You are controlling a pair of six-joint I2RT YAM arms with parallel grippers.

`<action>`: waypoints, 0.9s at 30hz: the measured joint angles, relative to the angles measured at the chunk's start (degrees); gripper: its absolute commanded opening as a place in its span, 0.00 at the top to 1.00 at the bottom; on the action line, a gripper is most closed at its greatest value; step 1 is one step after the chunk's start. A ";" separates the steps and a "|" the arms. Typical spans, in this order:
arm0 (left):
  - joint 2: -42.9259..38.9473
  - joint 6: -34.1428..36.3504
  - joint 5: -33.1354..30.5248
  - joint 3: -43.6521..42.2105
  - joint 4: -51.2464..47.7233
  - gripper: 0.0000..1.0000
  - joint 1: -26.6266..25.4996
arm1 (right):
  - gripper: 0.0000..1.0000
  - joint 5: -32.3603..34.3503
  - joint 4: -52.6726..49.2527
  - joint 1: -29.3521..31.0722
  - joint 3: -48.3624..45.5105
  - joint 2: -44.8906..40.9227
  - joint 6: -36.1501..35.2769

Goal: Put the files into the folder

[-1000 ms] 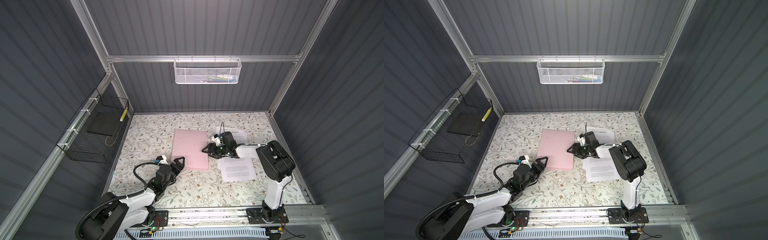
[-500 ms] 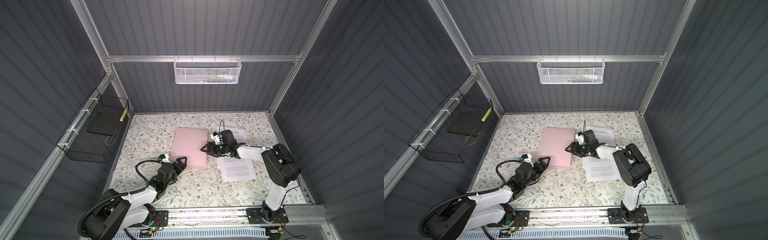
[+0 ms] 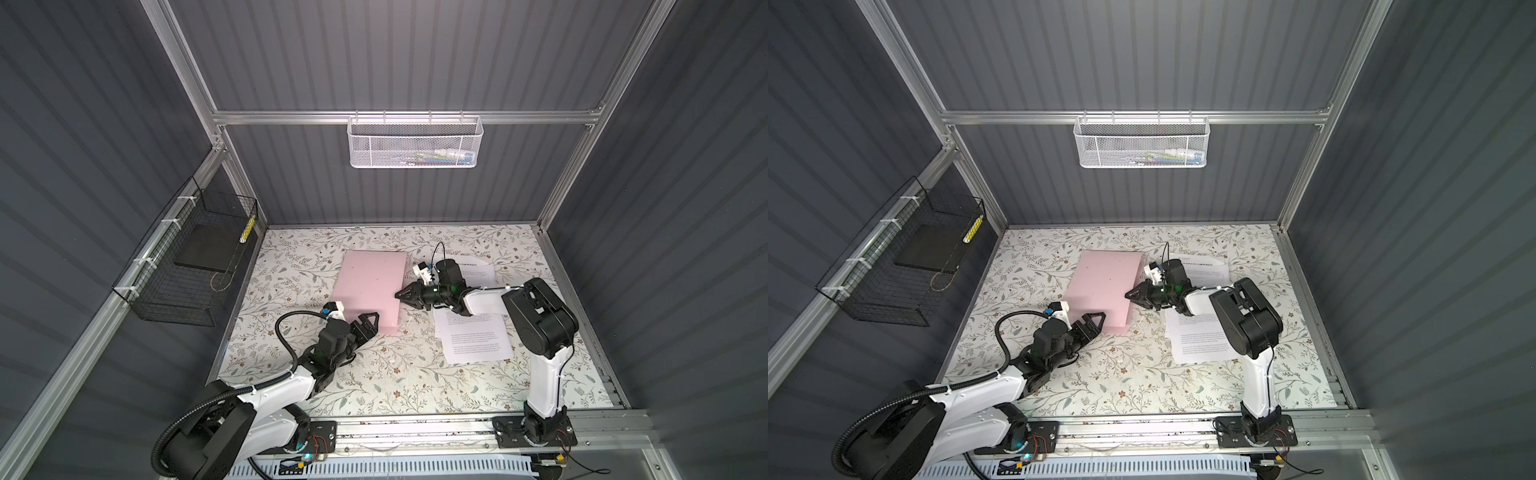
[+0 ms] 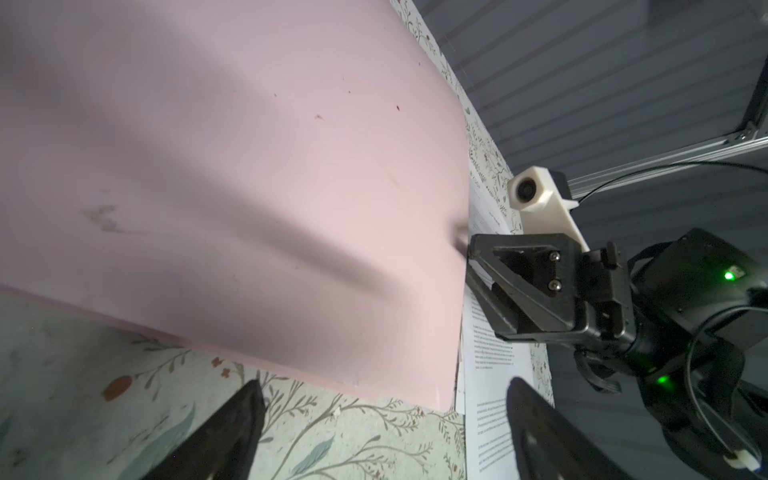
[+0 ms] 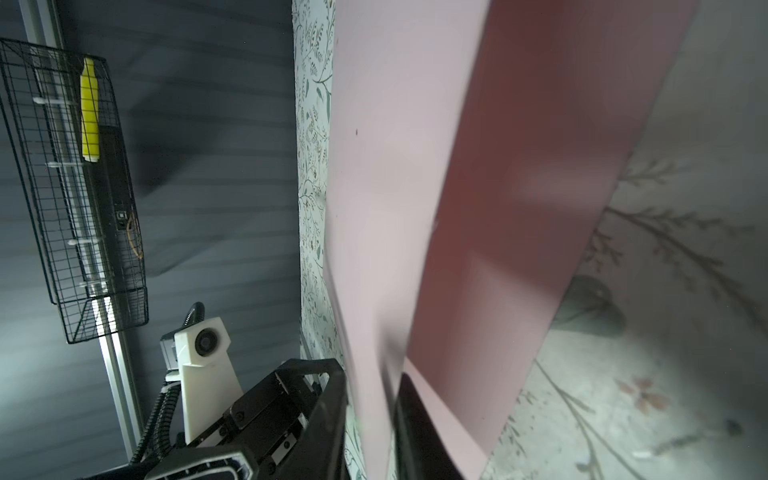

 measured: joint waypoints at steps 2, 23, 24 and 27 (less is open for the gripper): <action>-0.04 1.25 0.42 1.46 -2.03 0.07 0.02 | 1.00 -0.35 0.63 0.00 0.92 0.79 0.94; 1.14 33.51 -39.54 25.24 -50.73 0.03 -27.06 | 1.00 1.60 -23.26 -1.16 15.54 -9.57 0.98; 2.05 33.62 -41.55 25.64 -51.89 0.03 -28.72 | 1.00 1.75 -24.00 -1.40 16.02 -10.23 0.96; 3.82 33.81 -46.31 26.34 -53.53 0.03 -30.32 | 1.00 2.05 -25.88 -2.03 17.27 -11.65 0.96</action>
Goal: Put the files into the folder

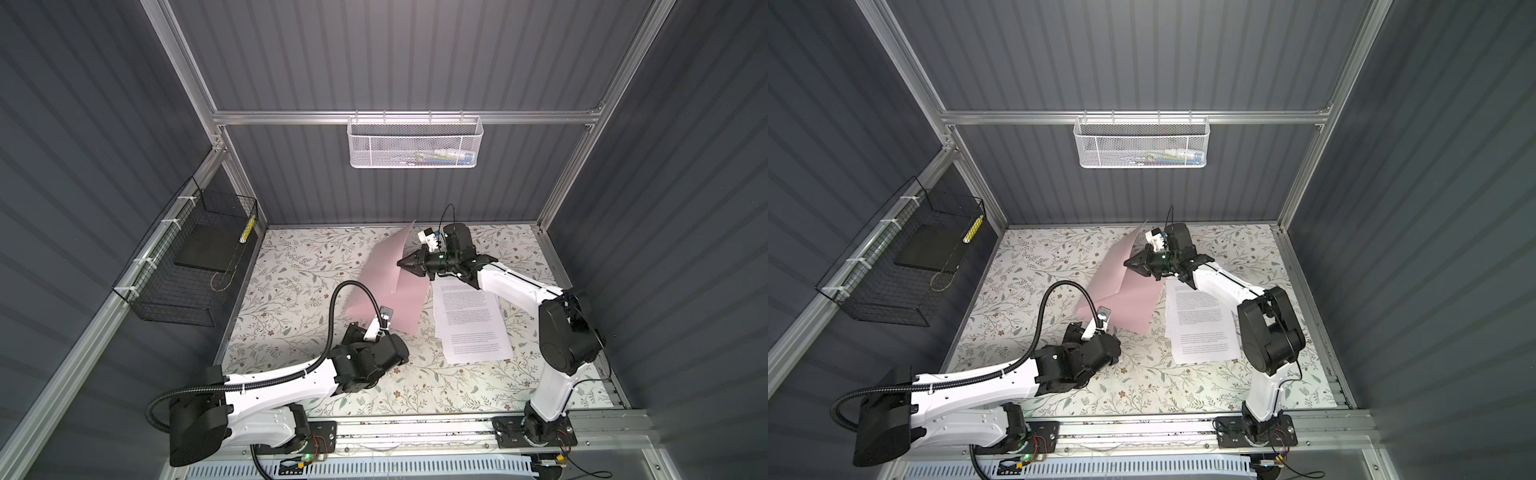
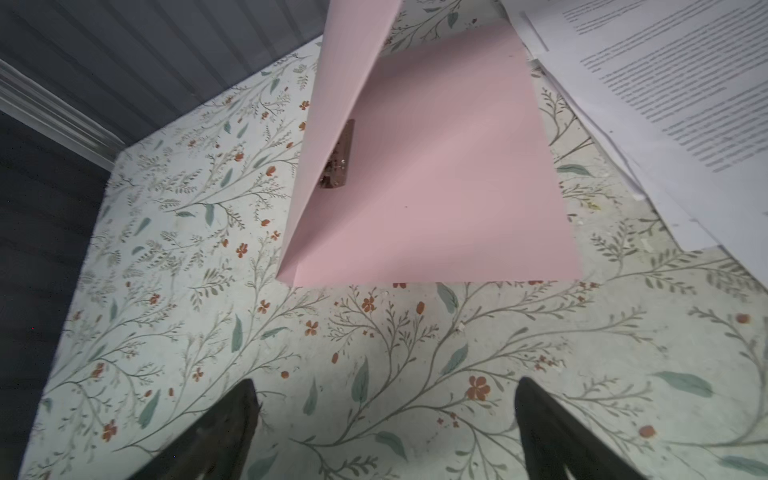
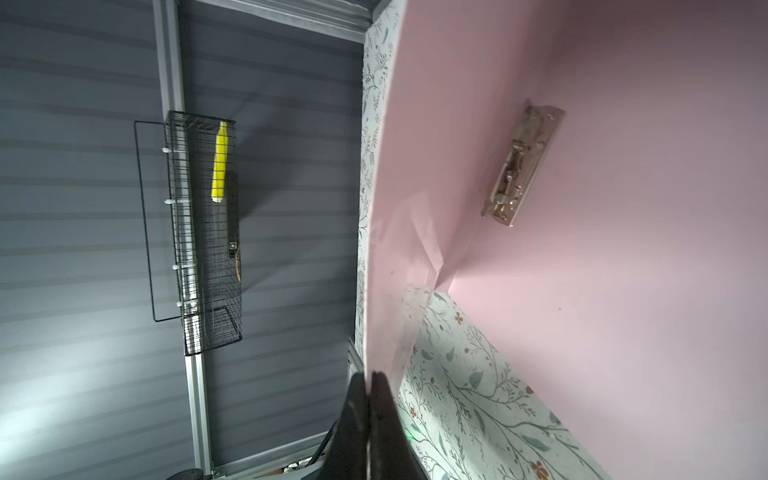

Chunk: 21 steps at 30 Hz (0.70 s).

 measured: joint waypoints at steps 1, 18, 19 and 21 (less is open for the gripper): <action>0.26 0.13 -1.25 0.07 -0.24 0.03 0.00 | 1.00 0.07 -0.31 -0.15 0.02 -0.28 -0.04; 4.02 8.35 -5.64 1.97 7.30 0.03 0.00 | 1.00 -0.11 -7.78 2.16 0.07 -0.55 -3.54; 4.92 8.87 -5.62 2.19 7.78 0.03 0.02 | 1.00 -0.13 -7.78 2.47 0.07 -0.63 -3.45; 6.97 10.01 -5.57 2.51 9.20 0.04 0.35 | 1.00 -0.31 -7.78 3.08 0.04 -0.79 -3.41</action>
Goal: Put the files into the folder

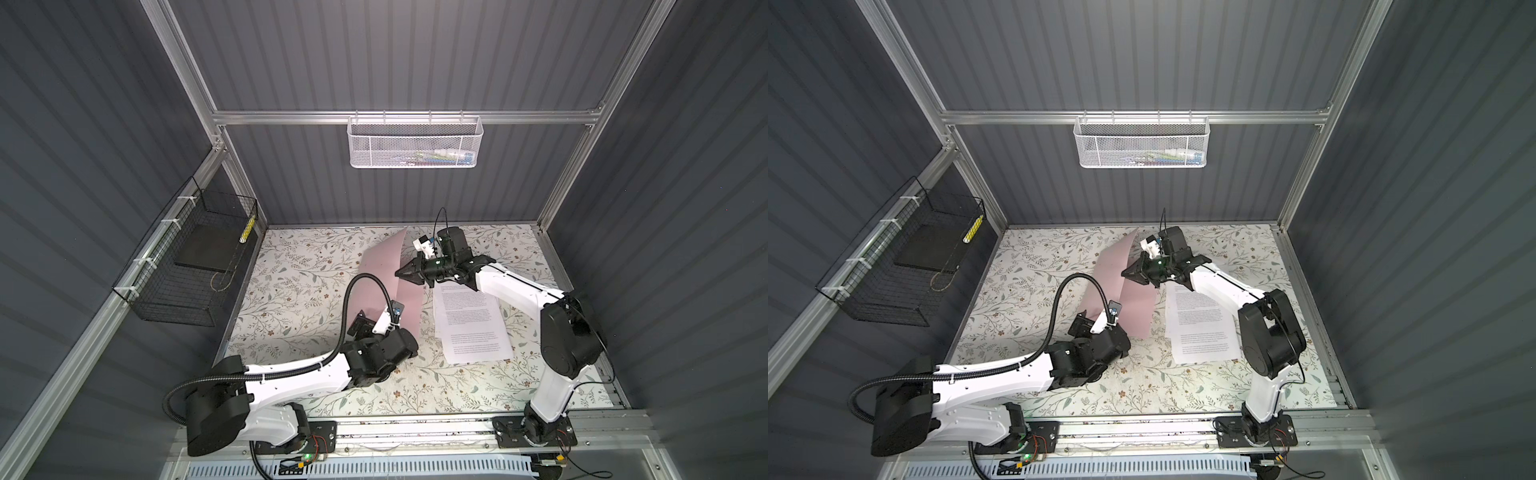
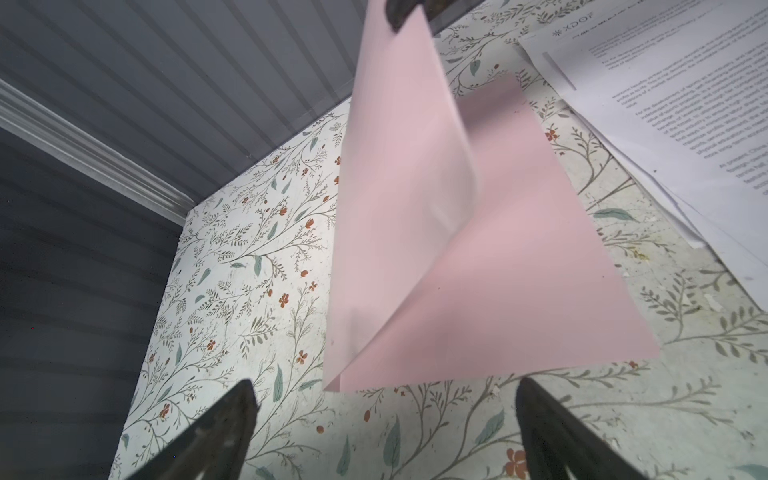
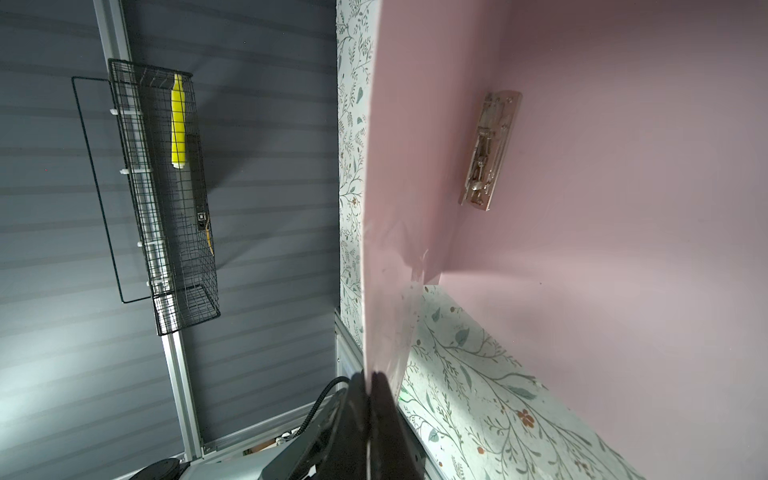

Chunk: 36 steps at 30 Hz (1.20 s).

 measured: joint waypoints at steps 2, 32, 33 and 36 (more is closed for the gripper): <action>1.31 0.74 0.37 0.07 0.92 0.07 0.59 | 1.00 -0.09 -0.04 0.72 -0.13 -0.42 0.00; 1.25 3.26 3.17 2.14 1.51 1.00 6.54 | 0.31 -3.85 -8.22 3.28 3.28 0.02 -7.89; 0.87 2.97 3.34 2.19 1.38 1.00 6.82 | 0.30 -4.04 -8.20 3.26 3.50 0.02 -8.04; -1.66 1.14 4.39 2.19 0.61 1.00 8.07 | 0.26 -4.26 -8.31 2.73 3.76 -0.11 -8.70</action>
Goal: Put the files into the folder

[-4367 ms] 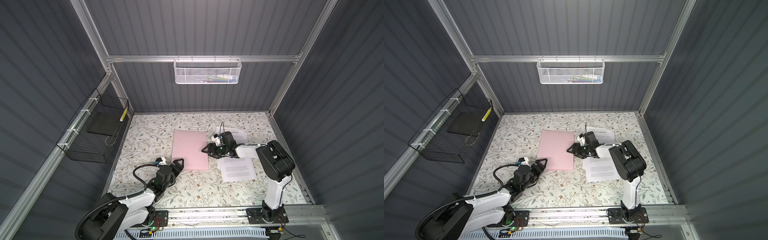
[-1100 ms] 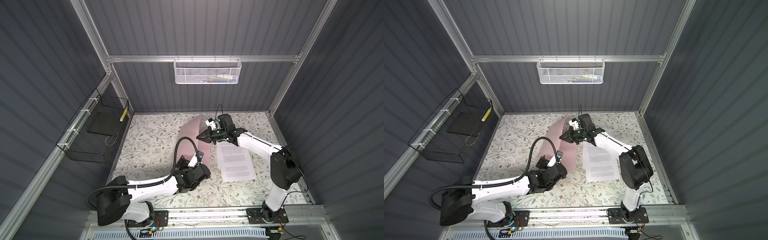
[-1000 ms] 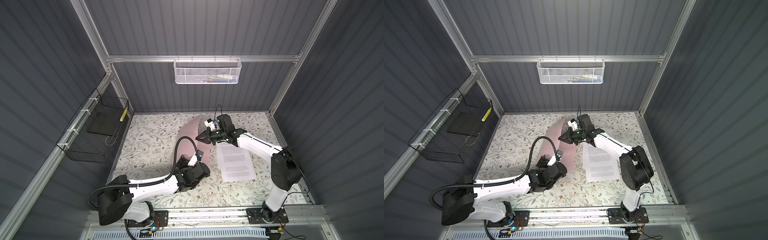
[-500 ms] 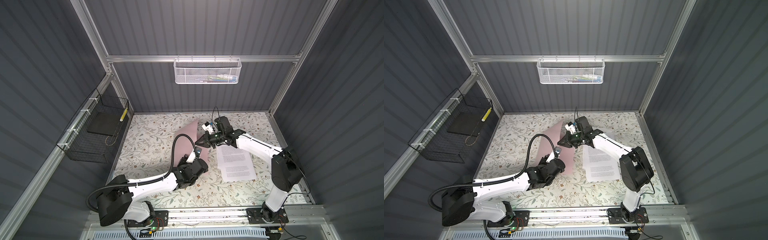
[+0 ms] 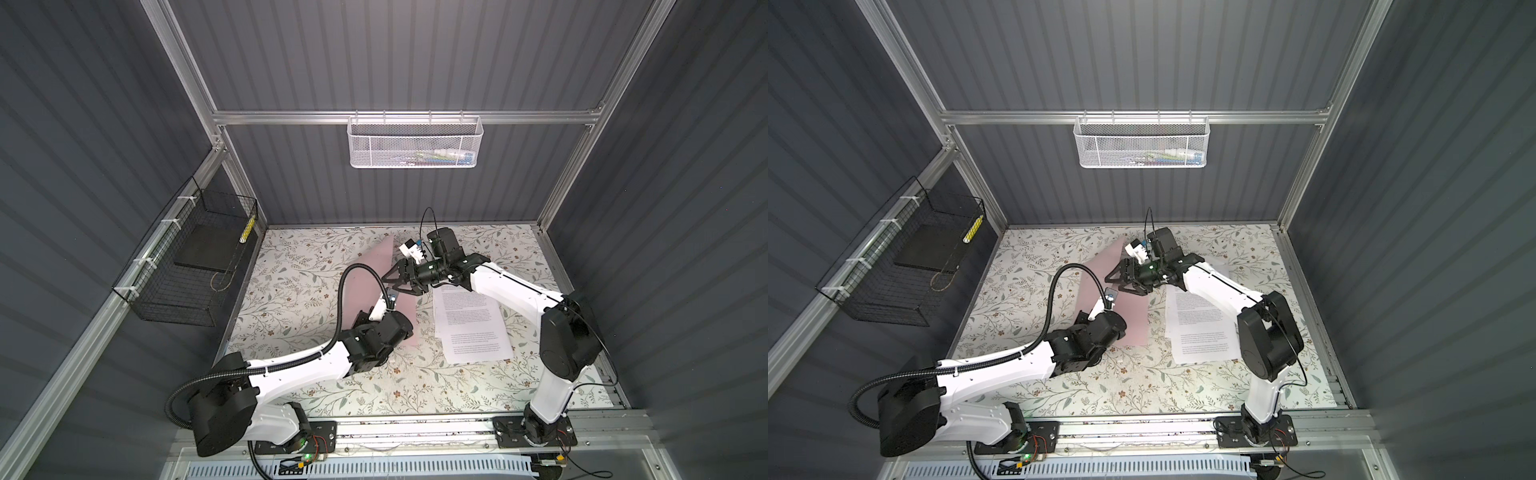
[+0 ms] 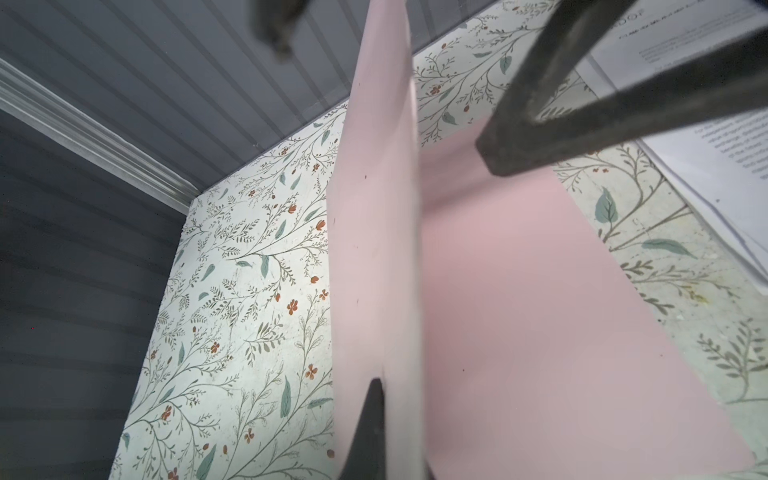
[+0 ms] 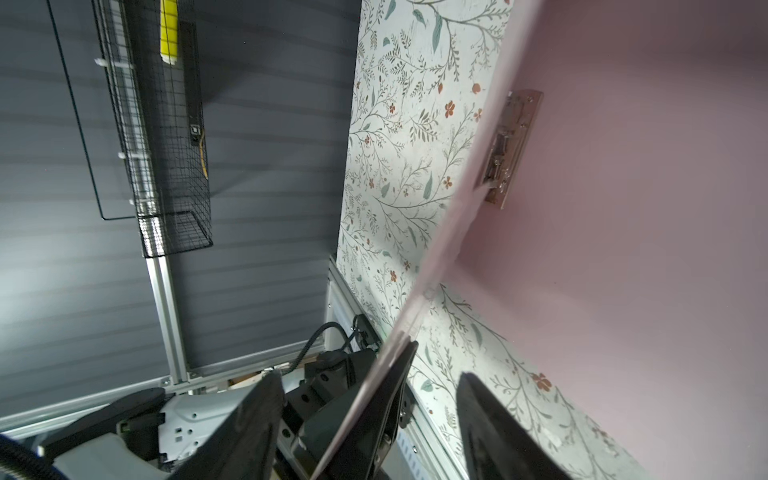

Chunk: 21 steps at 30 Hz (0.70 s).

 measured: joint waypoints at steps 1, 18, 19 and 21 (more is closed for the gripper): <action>-1.09 -1.27 0.55 0.00 -0.31 1.00 0.72 | 0.26 0.22 -0.33 -0.50 0.00 -0.28 -0.46; -15.30 -13.35 5.03 -5.01 -3.26 1.00 4.66 | 0.86 11.96 -6.01 -2.86 1.01 2.86 -8.24; -16.20 -13.88 5.07 -5.53 -3.32 1.00 4.72 | 0.88 12.37 -6.14 -2.75 1.42 4.42 -8.55; -18.08 -15.30 5.11 -6.69 -3.50 1.00 4.74 | 0.88 13.42 -6.84 -2.38 2.29 7.34 -8.96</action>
